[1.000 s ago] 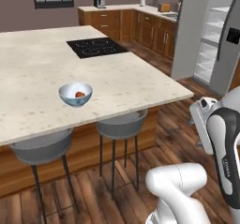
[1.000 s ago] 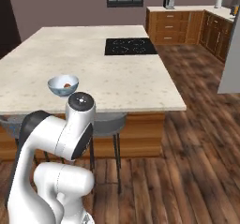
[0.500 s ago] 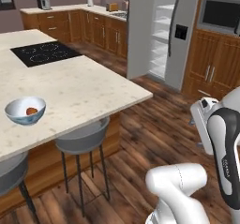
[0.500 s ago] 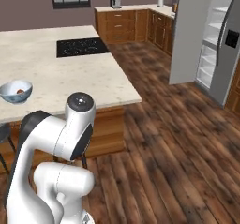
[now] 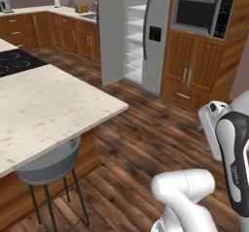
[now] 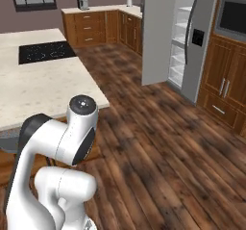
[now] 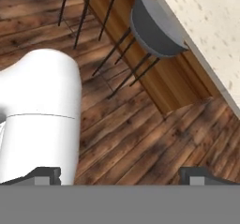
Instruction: Retrieve the tangerine and mango from the fridge and place them into the bowl on the dining table.
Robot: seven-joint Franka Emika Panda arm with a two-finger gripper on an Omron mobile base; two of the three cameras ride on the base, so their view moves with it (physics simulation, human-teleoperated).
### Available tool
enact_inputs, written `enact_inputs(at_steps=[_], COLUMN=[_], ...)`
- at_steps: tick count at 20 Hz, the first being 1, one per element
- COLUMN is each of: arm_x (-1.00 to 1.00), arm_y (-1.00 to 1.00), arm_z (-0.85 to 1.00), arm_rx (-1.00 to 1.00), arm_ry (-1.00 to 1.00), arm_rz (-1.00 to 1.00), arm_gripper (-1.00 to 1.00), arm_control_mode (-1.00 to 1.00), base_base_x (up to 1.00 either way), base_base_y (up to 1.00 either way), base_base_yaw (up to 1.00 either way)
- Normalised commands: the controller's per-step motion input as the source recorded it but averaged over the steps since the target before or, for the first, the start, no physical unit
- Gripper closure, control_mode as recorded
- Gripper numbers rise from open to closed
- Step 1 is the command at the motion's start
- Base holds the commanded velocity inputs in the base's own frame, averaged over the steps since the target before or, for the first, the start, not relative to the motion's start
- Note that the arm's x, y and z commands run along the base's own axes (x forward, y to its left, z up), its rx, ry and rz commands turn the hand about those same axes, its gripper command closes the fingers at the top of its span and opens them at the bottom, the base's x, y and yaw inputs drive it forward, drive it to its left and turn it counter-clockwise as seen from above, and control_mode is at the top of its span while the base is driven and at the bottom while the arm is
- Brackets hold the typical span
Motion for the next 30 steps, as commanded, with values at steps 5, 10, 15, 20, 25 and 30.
enact_inputs(at_steps=[5, 10, 15, 20, 25, 30], arm_x=[0.0, 0.0, 0.0, 0.0, 0.0, 0.0], arm_y=[0.0, 0.0, 0.0, 0.0, 0.0, 0.0], arm_z=[0.0, 0.0, 0.0, 0.0, 0.0, 0.0], arm_rx=[0.0, 0.0, 0.0, 0.0, 0.0, 0.0], arm_ry=[0.0, 0.0, 0.0, 0.0, 0.0, 0.0], arm_rz=[0.0, 0.0, 0.0, 0.0, 0.0, 0.0], arm_gripper=[-1.0, -1.0, -1.0, -1.0, -1.0, -1.0], arm_control_mode=[1.0, 1.0, 1.0, 1.0, 1.0, 1.0], base_base_x=[0.75, 0.92, 1.0, 1.0, 1.0, 1.0], base_base_y=[-0.37, -0.29, -0.22, -0.1, -0.03, -0.02], base_base_yaw=[-0.17, -0.06, 0.0, 0.0, 0.0, 0.0])
